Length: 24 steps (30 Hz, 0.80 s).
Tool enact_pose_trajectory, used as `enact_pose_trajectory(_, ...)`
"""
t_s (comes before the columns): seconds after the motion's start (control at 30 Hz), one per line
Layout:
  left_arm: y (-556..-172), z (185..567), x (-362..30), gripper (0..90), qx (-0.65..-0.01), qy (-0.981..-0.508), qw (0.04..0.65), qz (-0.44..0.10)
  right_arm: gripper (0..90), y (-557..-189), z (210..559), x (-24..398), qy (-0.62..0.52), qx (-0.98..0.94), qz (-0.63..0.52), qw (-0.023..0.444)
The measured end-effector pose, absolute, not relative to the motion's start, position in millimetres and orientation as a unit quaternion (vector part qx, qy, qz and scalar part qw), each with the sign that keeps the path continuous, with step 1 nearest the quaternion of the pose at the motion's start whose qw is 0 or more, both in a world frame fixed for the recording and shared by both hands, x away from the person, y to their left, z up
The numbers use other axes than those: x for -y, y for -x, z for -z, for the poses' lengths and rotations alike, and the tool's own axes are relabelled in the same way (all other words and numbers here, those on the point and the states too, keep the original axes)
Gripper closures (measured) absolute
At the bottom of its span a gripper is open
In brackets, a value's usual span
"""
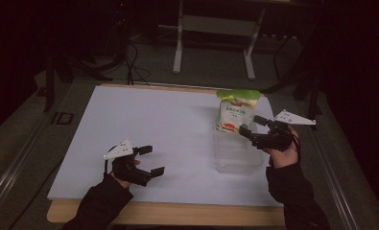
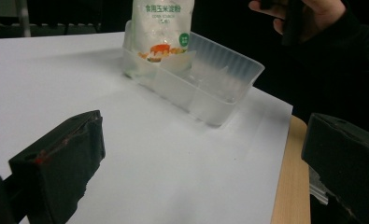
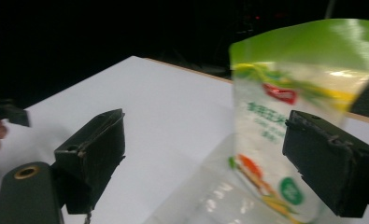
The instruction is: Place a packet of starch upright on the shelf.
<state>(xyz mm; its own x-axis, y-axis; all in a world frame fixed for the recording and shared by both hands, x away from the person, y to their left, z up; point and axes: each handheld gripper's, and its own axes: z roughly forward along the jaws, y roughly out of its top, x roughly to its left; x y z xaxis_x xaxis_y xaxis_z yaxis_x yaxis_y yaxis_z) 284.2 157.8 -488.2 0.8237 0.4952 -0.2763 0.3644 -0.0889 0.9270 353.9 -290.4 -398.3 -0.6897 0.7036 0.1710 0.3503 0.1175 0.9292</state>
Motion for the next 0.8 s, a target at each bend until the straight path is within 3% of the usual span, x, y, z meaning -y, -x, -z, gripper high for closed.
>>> enact_pose_trajectory(0.8, -279.0, 486.7, -161.2, 0.1, -0.288, -0.74, 0.604, -0.06, 12.7, -291.0, 424.5, 242.7, -0.308, -0.764, -0.556, 0.116)
